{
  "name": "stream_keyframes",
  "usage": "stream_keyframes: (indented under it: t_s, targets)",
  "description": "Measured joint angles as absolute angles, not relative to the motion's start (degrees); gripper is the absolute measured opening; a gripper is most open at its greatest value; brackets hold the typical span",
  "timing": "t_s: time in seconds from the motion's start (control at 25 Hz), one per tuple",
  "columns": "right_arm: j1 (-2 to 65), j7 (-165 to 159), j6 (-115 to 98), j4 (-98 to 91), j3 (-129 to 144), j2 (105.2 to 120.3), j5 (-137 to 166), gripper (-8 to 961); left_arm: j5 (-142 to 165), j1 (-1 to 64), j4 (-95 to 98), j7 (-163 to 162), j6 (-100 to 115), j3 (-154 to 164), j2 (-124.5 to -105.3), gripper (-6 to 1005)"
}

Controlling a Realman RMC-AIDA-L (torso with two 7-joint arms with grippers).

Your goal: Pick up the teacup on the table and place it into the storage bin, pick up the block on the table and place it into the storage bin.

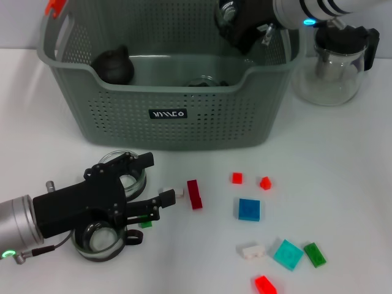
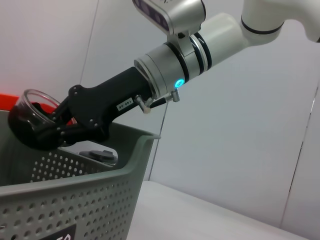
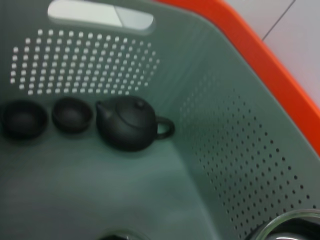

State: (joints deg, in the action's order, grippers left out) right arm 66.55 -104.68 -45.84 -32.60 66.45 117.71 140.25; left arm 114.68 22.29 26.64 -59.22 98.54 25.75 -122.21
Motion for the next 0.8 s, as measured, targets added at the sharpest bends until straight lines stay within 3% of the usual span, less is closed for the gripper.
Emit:
stream_keyframes:
  t_s: [0.76,0.8]
  targets:
    - [65.82,-107.06,-46.31,-33.39,66.61,118.21,141.42,182,114.93,21.98,26.63,-59.14,98.43,25.75,-122.25,895]
    - [65.8,-107.32,-46.38,-33.5,66.62,118.21,141.42,230,114.99,21.98,26.63,-59.14,98.43,25.75,-122.26,895]
